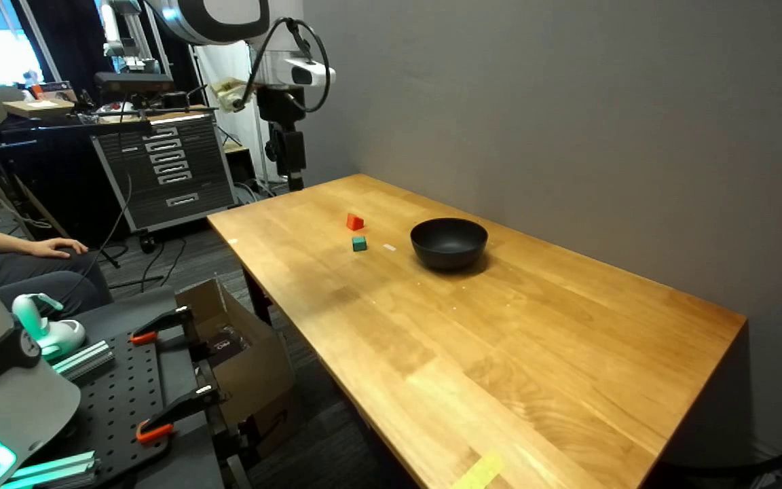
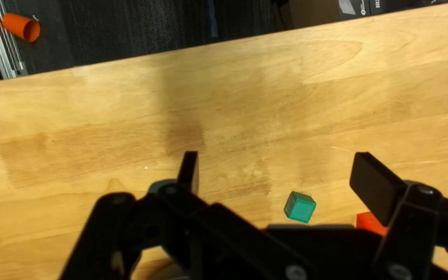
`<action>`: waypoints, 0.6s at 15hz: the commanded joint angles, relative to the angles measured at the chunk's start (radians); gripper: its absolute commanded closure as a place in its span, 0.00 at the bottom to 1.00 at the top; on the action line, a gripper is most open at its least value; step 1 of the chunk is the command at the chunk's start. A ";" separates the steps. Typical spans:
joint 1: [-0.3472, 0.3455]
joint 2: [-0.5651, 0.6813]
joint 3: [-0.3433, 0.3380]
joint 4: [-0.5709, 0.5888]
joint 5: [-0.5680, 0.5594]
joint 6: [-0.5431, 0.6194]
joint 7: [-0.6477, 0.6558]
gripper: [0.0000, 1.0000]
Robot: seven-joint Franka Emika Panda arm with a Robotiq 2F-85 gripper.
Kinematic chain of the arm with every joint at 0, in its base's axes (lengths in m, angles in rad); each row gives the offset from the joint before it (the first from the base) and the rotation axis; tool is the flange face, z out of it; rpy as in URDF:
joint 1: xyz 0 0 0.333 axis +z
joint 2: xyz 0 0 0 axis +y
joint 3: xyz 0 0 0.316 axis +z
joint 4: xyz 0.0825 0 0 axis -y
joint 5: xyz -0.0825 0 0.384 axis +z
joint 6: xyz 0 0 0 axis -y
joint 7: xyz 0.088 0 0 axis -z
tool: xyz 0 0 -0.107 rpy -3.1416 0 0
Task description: Place the two blocks in the bowl, starting with the green block and then the orange block
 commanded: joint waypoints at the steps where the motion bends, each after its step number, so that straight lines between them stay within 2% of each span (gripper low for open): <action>1: 0.020 0.193 0.011 0.121 -0.015 0.074 0.021 0.00; 6: 0.060 0.452 -0.003 0.293 -0.068 0.111 0.084 0.00; 9: 0.110 0.594 -0.025 0.411 -0.107 0.095 0.147 0.00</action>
